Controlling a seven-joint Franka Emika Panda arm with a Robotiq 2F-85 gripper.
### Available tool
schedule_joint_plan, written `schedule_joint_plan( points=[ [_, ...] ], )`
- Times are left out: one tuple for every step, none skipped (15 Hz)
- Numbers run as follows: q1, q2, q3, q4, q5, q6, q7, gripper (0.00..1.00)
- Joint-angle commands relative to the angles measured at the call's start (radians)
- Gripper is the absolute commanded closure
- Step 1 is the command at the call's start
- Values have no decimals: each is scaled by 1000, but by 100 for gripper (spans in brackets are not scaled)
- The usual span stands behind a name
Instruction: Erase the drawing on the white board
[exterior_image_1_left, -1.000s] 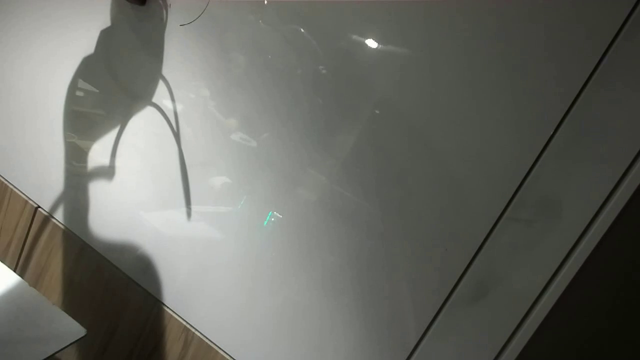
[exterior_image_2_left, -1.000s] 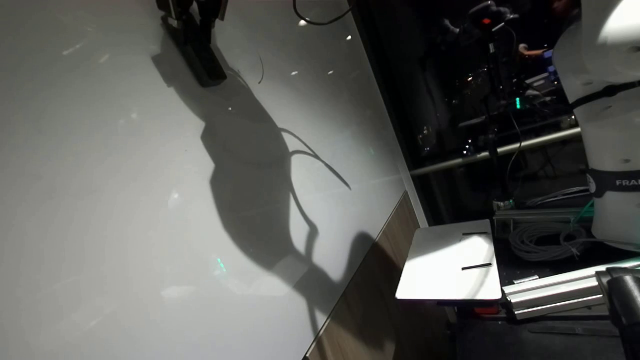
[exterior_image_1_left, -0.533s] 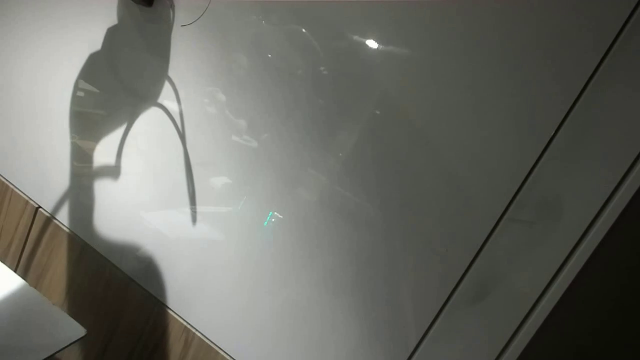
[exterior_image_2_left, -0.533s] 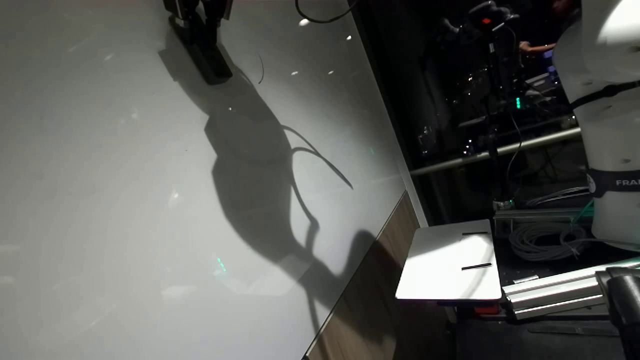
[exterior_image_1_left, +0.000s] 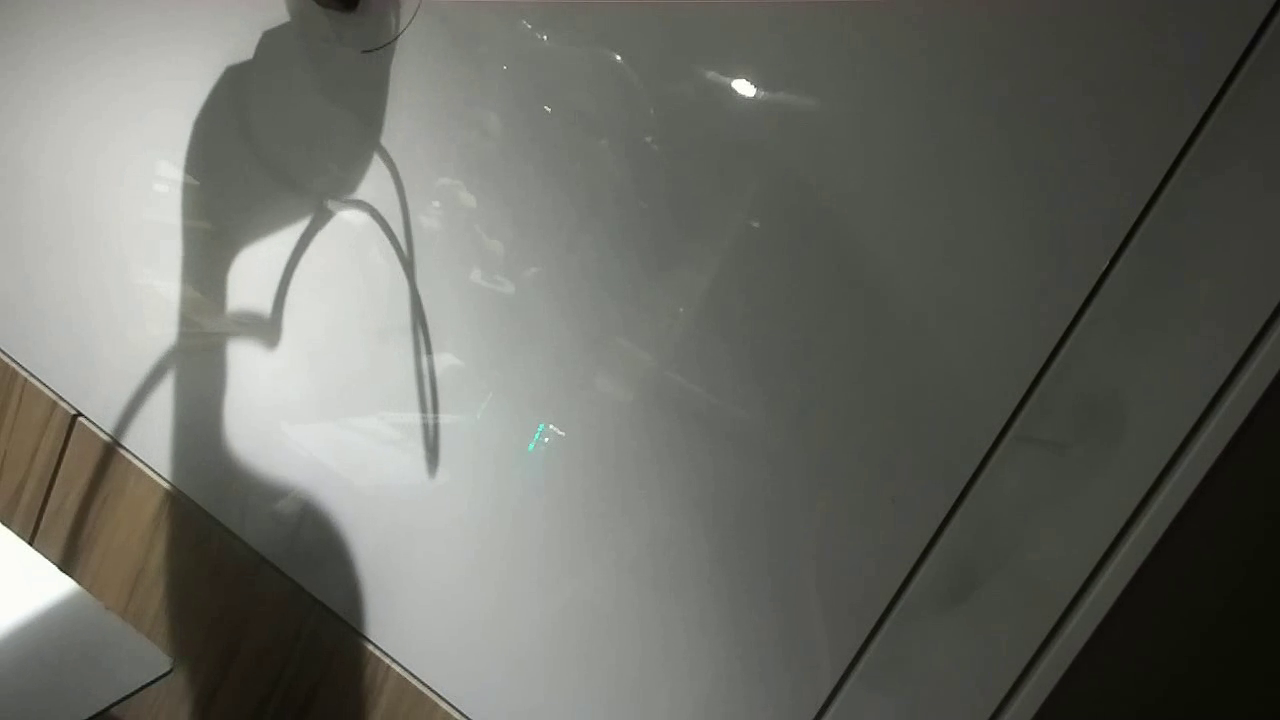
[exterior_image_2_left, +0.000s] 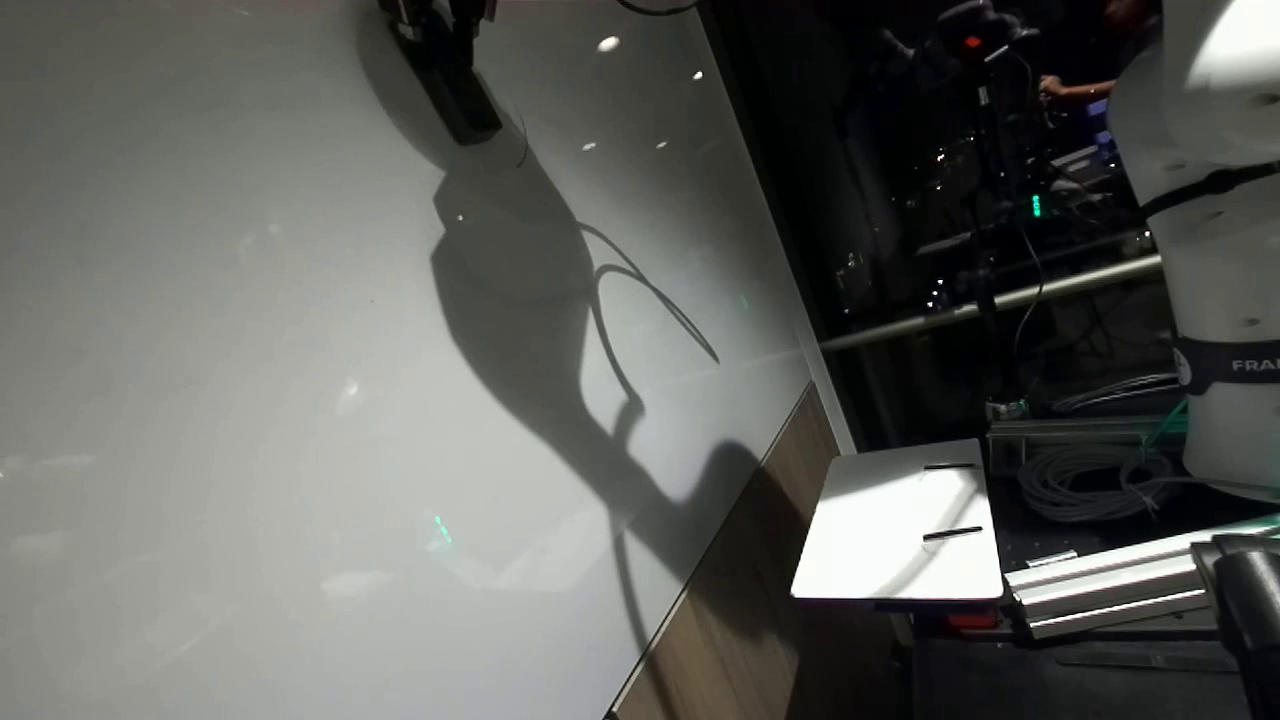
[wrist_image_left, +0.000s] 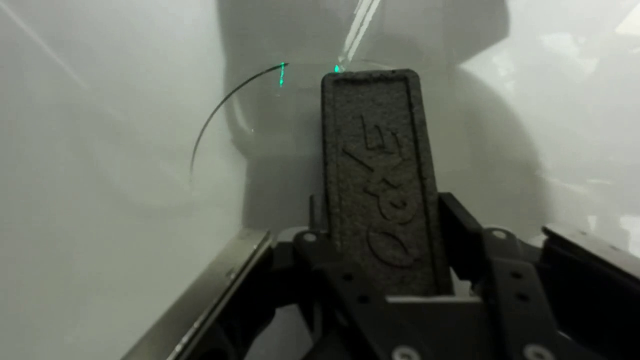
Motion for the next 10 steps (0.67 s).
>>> schedule_joint_plan(
  points=[
    [-54, 104, -52, 135, -61, 31, -26, 70],
    [-56, 107, -60, 143, -59, 23, -32, 70],
    [-58, 114, -68, 149, -58, 11, -39, 70],
    [-59, 119, -76, 150, -54, 3, -48, 70],
    [-59, 121, -85, 142, -48, -3, -56, 70],
    [-60, 121, -91, 132, -46, -3, -61, 70],
    [-59, 122, -96, 121, -45, -7, -65, 70],
    [-59, 120, -102, 109, -44, -6, -68, 70],
    [-59, 120, -107, 100, -43, -7, -71, 70],
    [-59, 118, -113, 91, -43, -4, -75, 70]
  ],
)
